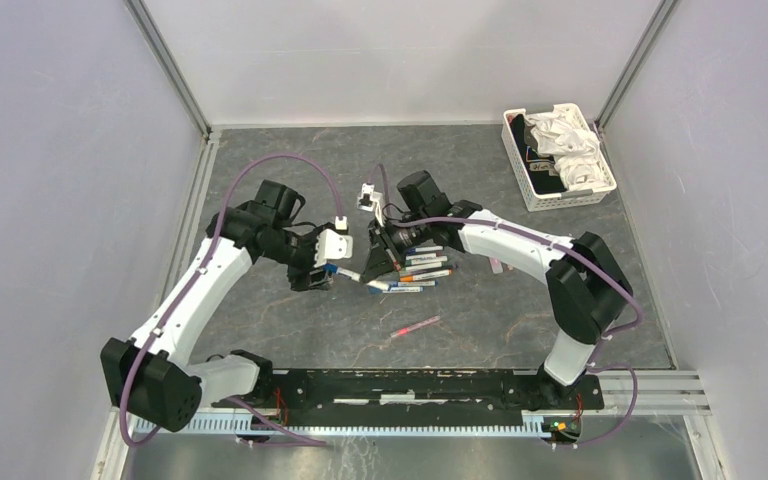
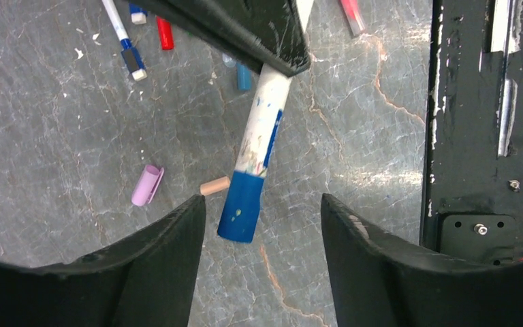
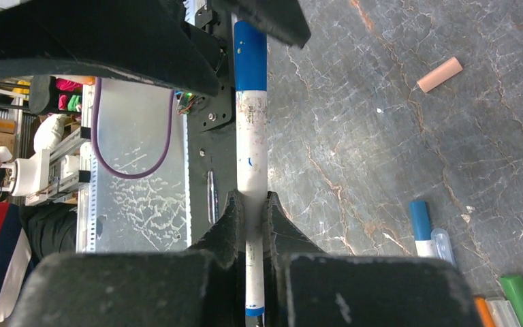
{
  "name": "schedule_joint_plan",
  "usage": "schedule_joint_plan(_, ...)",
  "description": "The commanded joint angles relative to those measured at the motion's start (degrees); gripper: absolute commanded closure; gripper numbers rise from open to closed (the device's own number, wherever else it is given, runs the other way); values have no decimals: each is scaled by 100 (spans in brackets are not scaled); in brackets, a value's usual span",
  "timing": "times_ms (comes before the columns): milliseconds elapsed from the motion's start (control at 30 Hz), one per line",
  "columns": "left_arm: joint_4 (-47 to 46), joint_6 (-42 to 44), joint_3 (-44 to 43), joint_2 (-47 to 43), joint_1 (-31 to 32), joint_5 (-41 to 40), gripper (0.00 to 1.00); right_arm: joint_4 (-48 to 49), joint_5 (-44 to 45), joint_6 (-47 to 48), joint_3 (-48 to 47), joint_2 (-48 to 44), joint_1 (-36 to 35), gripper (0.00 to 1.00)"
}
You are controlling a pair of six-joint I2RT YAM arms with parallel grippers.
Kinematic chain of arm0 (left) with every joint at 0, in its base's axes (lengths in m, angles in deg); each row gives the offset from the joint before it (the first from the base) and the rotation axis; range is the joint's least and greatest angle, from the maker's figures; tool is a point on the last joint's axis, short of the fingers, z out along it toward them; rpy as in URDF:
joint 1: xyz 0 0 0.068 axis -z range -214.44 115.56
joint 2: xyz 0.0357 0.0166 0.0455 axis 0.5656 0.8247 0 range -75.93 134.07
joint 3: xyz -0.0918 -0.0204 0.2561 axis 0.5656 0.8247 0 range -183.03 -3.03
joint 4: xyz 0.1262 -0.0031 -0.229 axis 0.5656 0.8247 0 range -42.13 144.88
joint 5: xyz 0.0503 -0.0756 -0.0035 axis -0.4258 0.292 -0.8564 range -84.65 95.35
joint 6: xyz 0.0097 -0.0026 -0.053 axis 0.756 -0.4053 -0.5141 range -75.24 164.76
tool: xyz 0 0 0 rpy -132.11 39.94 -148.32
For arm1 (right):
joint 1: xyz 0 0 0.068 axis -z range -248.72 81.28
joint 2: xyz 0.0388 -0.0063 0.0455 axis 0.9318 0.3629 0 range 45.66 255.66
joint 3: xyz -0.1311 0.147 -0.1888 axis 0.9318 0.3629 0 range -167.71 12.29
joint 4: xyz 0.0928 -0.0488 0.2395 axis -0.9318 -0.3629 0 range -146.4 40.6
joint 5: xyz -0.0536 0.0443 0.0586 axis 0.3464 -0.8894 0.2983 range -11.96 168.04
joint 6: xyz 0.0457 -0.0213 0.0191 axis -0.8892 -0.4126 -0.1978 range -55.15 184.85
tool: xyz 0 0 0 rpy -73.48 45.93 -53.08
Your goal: Open the pen caps
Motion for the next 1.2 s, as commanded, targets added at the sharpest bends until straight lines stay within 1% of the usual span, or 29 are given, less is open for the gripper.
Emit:
schedule_joint_plan(0, -118, 325, 64, 54, 169, 103, 35, -1, -233, 13, -358, 123, -24, 100)
schedule_joint_plan(67, -117, 353, 109, 55, 217, 70, 38, -62, -255, 47, -433, 159, -34, 100)
schedule_joint_plan(133, -58, 411, 117, 67, 250, 42, 47, -119, -280, 99, -490, 200, -32, 100)
schedule_joint_plan(200, 33, 468, 92, 94, 299, 8, 58, -115, -348, 148, -498, 203, -36, 100)
schedule_joint_plan(233, 52, 471, 87, 110, 316, -3, 61, -73, -396, 152, -486, 199, -30, 100)
schedule_joint_plan(300, 52, 475, 71, 120, 357, -14, 77, 29, -473, 138, -429, 205, -46, 100)
schedule_joint_plan(333, 44, 466, 61, 121, 382, -14, 89, 60, -499, 128, -417, 221, -52, 100)
schedule_joint_plan(367, 30, 448, 48, 108, 399, -23, 97, 100, -542, 112, -400, 248, -61, 100)
schedule_joint_plan(400, 24, 426, 31, 101, 423, -21, 98, 183, -597, 48, -363, 274, -71, 99)
schedule_joint_plan(433, 24, 427, 26, 89, 441, -17, 98, 322, -642, -31, -311, 313, -84, 95)
schedule_joint_plan(467, 23, 414, 25, 64, 468, -15, 98, 417, -686, -113, -268, 344, -93, 88)
schedule_joint_plan(533, 23, 405, 20, 20, 504, -2, 98, 570, -787, -223, -253, 433, -113, 71)
schedule_joint_plan(600, 20, 386, 8, -18, 534, 15, 98, 874, -888, -423, -192, 502, -158, 61)
schedule_joint_plan(667, 22, 374, -14, -41, 552, 14, 98, 1108, -963, -587, -168, 564, -217, 53)
schedule_joint_plan(733, 23, 340, -40, -43, 562, 22, 98, 1262, -1010, -725, -228, 644, -262, 51)
schedule_joint_plan(767, 23, 329, -45, -43, 567, 10, 98, 1287, -1011, -771, -262, 677, -275, 53)
schedule_joint_plan(833, 24, 318, -47, -55, 572, -17, 98, 1333, -975, -853, -297, 711, -268, 71)
schedule_joint_plan(867, 19, 321, -39, -59, 572, -41, 98, 1313, -975, -857, -294, 714, -269, 83)
schedule_joint_plan(933, 11, 347, -5, -72, 572, -151, 98, 1212, -944, -790, -243, 692, -267, 100)
schedule_joint_plan(1033, -81, 381, 77, -124, 572, -451, 98, 929, -856, -515, -78, 546, -242, 100)
schedule_joint_plan(1167, -285, 580, 264, -128, 570, -1179, 98, 670, -677, -211, 312, 269, -97, 100)
